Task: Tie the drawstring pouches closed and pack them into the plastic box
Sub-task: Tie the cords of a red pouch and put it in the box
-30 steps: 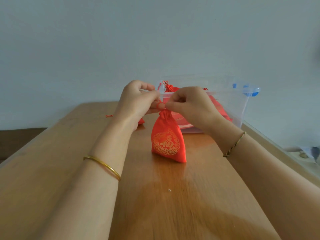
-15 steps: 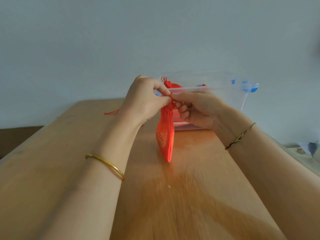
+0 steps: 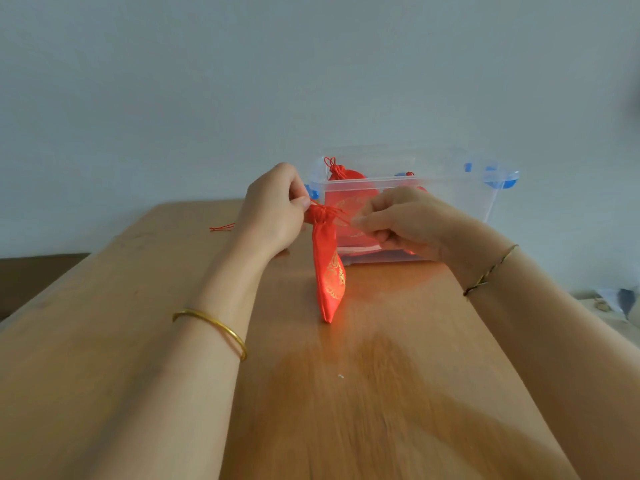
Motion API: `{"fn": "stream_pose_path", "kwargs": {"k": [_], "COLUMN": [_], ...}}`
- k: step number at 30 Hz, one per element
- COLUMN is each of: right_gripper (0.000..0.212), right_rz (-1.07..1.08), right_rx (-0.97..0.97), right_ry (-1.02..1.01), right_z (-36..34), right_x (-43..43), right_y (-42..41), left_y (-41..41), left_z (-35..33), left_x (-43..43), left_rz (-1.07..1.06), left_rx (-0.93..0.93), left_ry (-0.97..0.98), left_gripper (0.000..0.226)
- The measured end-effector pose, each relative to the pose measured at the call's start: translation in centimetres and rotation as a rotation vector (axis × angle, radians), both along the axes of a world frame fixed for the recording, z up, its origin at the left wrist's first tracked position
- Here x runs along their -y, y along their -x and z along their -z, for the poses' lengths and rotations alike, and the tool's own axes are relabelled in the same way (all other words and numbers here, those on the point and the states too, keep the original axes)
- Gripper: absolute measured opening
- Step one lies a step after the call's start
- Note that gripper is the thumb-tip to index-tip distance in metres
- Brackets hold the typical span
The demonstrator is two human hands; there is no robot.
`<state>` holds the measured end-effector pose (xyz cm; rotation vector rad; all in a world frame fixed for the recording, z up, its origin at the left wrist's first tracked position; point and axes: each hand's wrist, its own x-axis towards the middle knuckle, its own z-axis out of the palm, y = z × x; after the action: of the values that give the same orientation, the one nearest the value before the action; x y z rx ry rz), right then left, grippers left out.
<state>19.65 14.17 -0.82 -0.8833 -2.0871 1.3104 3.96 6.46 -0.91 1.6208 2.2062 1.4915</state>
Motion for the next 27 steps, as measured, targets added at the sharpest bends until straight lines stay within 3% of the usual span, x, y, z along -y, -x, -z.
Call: {"fn": "stream_pose_path", "kwargs": {"k": [3,7,9,12,17,19,23,27], "right_gripper": [0.007,0.038,0.031,0.008,0.017,0.027,0.019,0.022], "right_rz": [-0.036,-0.194,-0.267,-0.235,-0.140,-0.116,-0.026,0.177], "right_rx": [0.079,0.250,0.279,0.252,0.166,0.067,-0.215,-0.234], "right_ry": [-0.046,-0.068,-0.104,-0.163,-0.204,-0.153,0.060,0.138], "right_z": [0.5,0.6,0.7,1.0,0.6,-0.3,-2.9,-5.4], "right_x": [-0.6,-0.8,-0.4,-0.1,-0.5,-0.9,-2.7,-6.0], "right_y": [-0.1,-0.8,-0.8,-0.6,-1.4,-2.0,-2.8,-2.8], "left_y": [0.0,-0.4,-0.6,-0.8,-1.0,-0.7,1.1,3.2], "left_z": [0.1,-0.7,-1.1,-1.2,-1.4,-1.6,-0.9,1.7], "left_x": [-0.1,0.5,0.6,0.4,0.3,0.2,-1.7,-4.2], "left_rz": [0.080,0.142,0.192,0.240,0.284,0.271,0.114,-0.114], "left_rx": [0.143,0.320,0.437,0.576,0.714,0.737,0.697,0.497], "left_ry": [-0.029,-0.120,-0.152,-0.178,-0.217,-0.221,-0.180,-0.030], "left_gripper": [0.024,0.022,0.022,0.023,0.021,0.018,0.020,0.016]}}
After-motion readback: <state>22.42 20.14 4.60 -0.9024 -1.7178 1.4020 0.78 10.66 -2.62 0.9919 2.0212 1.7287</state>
